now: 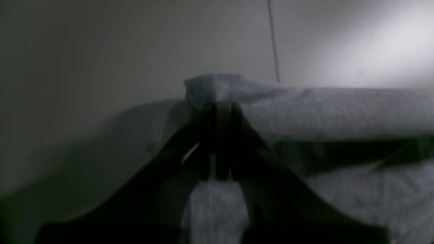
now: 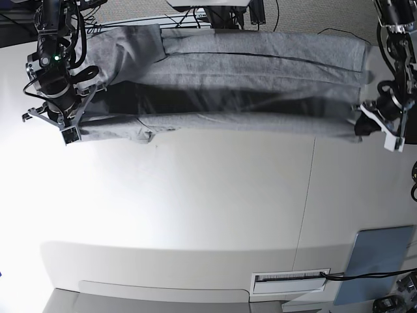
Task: Fold the T-shirt properly
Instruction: 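Lift the hem with both grippers and fold it toward the collar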
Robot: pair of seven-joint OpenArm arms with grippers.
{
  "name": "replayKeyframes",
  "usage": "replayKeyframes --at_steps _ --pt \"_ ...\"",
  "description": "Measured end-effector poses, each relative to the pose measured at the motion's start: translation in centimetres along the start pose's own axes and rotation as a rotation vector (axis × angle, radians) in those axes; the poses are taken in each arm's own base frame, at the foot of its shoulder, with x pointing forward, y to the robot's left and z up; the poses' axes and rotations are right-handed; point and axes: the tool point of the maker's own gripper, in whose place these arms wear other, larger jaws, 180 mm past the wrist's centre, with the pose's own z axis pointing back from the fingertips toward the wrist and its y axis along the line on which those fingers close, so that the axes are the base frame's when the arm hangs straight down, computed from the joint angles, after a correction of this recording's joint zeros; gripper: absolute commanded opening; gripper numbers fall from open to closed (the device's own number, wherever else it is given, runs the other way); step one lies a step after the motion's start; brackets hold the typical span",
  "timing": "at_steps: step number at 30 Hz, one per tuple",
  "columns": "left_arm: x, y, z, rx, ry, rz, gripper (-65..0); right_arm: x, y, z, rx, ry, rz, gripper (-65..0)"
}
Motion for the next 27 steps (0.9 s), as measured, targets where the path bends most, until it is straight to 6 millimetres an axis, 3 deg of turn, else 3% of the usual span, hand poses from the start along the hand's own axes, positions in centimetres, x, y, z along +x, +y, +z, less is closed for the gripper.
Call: replayKeyframes --at_steps 12,27 --pt "-2.0 0.2 0.3 0.01 0.055 0.002 -65.0 -3.8 1.2 0.7 0.021 0.12 0.027 -65.0" --pt "-2.6 0.7 0.4 0.035 0.092 -0.028 -65.0 -4.8 1.4 1.7 0.024 0.182 0.036 -65.0"
